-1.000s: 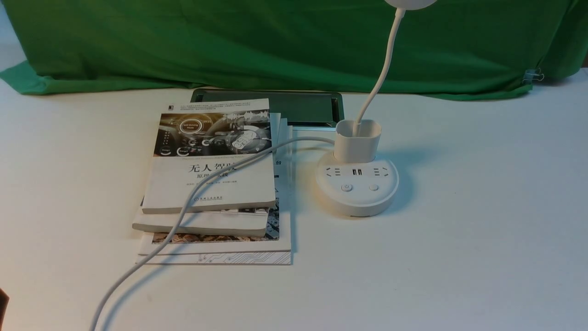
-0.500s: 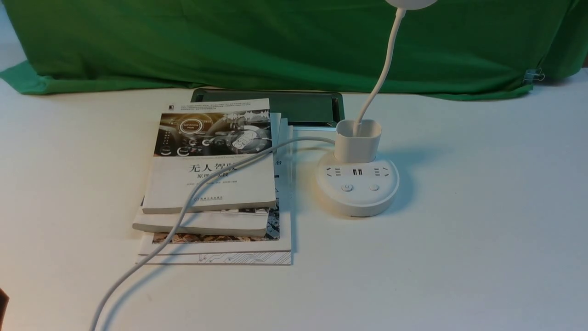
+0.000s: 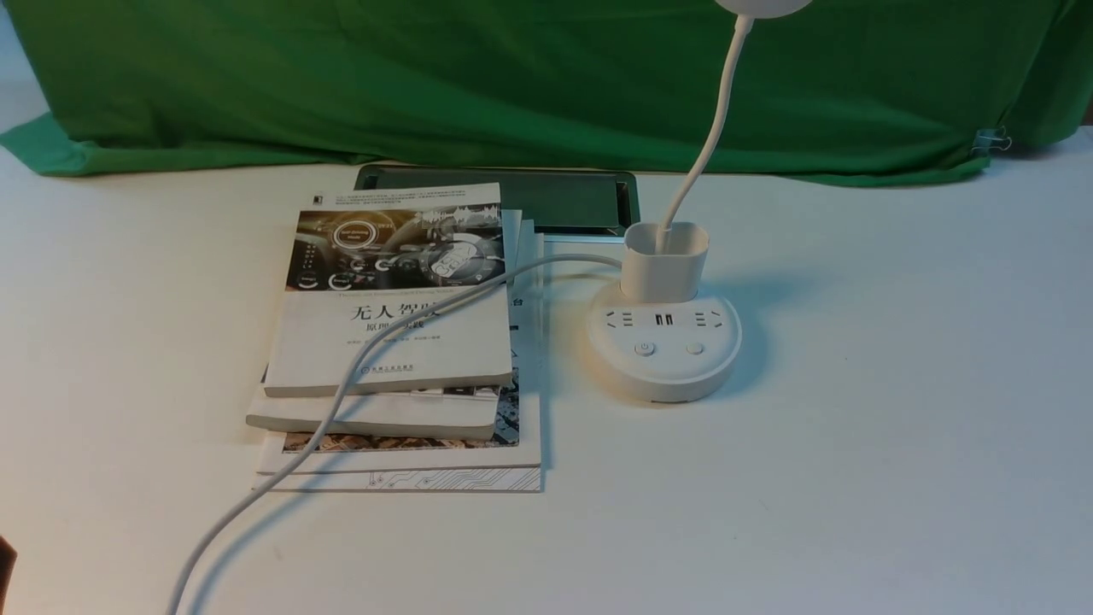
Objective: Turn on the desk lamp on the white desktop with your hand.
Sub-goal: 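Press the button on the base of the white desk lamp with the right gripper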
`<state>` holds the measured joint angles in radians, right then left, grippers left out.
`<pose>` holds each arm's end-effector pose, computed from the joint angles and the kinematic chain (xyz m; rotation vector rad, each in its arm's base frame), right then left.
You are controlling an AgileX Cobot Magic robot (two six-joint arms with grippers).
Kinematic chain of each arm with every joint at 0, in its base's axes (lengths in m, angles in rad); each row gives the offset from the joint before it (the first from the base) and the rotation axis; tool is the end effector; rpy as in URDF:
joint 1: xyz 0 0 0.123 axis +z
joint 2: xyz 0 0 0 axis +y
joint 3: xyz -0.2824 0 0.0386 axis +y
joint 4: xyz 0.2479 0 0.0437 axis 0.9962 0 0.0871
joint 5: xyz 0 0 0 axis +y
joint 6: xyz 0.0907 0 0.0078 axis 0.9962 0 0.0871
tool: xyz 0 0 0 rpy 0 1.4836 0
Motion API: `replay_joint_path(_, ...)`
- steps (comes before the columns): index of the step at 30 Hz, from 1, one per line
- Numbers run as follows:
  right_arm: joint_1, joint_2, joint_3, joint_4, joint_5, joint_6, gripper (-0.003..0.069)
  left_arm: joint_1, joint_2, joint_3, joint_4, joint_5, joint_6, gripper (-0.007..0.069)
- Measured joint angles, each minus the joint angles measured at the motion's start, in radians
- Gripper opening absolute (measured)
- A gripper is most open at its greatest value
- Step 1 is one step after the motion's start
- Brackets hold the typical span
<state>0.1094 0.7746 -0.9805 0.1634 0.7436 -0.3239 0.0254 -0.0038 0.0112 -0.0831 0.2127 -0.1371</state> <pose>0.1386 0.0253 0.4026 -0.3823 1.9755 0.0514 0.0559 -0.0002 0.1903 -0.1943 1.6944 -0.1587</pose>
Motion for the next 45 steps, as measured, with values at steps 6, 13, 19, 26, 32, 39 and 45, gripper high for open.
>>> replay_joint_path(6, 0.107, 0.238, -0.153, -0.021, 0.138, -0.050, 0.0030, 0.000, 0.000, 0.000, 0.000, 0.000, 0.000, 0.0021)
replay_joint_path(13, 0.326, 0.575, -0.291, -0.104, 0.292, -0.064, 0.0030, 0.000, 0.000, 0.000, 0.000, 0.000, 0.000, 0.0021)
replay_joint_path(19, 0.370, 0.837, -0.398, -0.107, 0.287, -0.064, 0.0030, 0.000, 0.000, 0.000, 0.001, 0.000, 0.000, 0.0021)
replay_joint_path(26, 0.370, 1.072, -0.534, -0.128, 0.237, -0.060, 0.0030, 0.000, 0.000, 0.000, 0.001, 0.000, 0.000, 0.0021)
replay_joint_path(32, 0.370, 1.218, -0.655, -0.131, 0.210, -0.049, 0.0030, 0.000, 0.000, 0.000, 0.001, 0.000, 0.000, 0.0021)
replay_joint_path(39, 0.370, 1.294, -0.693, -0.134, 0.178, -0.043, 0.0030, 0.000, 0.000, 0.000, 0.001, 0.000, 0.000, 0.0021)
replay_joint_path(45, 0.370, 1.318, -0.695, -0.139, 0.160, -0.043, 0.0030, 0.000, 0.000, 0.000, 0.001, 0.000, 0.000, 0.0021)
